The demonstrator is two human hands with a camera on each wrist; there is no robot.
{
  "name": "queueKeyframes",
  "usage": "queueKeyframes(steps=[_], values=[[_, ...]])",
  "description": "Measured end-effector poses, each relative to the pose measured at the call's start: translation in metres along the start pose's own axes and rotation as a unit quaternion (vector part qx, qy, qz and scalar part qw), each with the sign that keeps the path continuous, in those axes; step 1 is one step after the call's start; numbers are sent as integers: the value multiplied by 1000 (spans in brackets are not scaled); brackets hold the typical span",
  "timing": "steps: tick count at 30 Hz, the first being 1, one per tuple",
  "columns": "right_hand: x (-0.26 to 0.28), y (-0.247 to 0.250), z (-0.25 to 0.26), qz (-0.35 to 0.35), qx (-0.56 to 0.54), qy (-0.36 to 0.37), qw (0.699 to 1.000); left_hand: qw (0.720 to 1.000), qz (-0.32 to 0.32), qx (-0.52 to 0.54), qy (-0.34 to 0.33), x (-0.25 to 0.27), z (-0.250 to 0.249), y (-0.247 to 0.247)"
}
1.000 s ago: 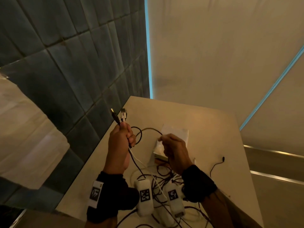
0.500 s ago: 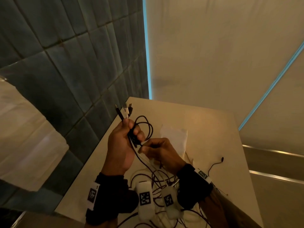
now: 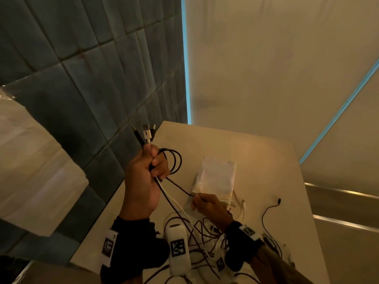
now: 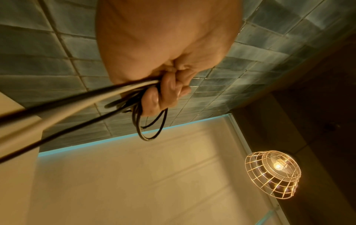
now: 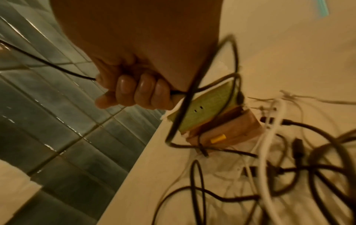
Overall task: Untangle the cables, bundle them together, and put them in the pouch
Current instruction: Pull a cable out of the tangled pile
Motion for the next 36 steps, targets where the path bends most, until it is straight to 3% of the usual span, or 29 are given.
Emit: queueKeyframes(steps=[6,10,16,19,22,25,28,32,36], values=[[-5,20,-61,-53,-45,-63,996,999,-26,-28,-11,1,-10,9],[8,21,-31,-83,-63,-96,990,993,-69,-97,-17,1,-9,13],[8,11,73,-87,-235,12,968,977,-129,-172,8,-5,10,20],[12,-9,146,-29,-214,124,968,976,-134,-168,37,-5,27,16],[22,-32,181,35,-170,179,969,986,-100,-120,61,-2,31,3],[26,-45,175,80,-135,151,976,997,-16,-45,68,0,23,-18],[25,-43,144,93,-136,86,983,999,10,-33,27,0,8,-24],[36,-12,123,45,-115,68,990,993,-25,-115,1,-2,11,-18],[80,63,145,-71,19,162,984,967,-42,-253,-5,0,24,-17]])
Point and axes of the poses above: each hand's wrist, its own x-axis away from the middle knuckle, its own y-axis out of the back of the hand, z = x × y, the point moved 10 cm from there along -x, towards the middle knuckle, and after that the axes turned 15 degrees about -x, right-handed, at the moved point
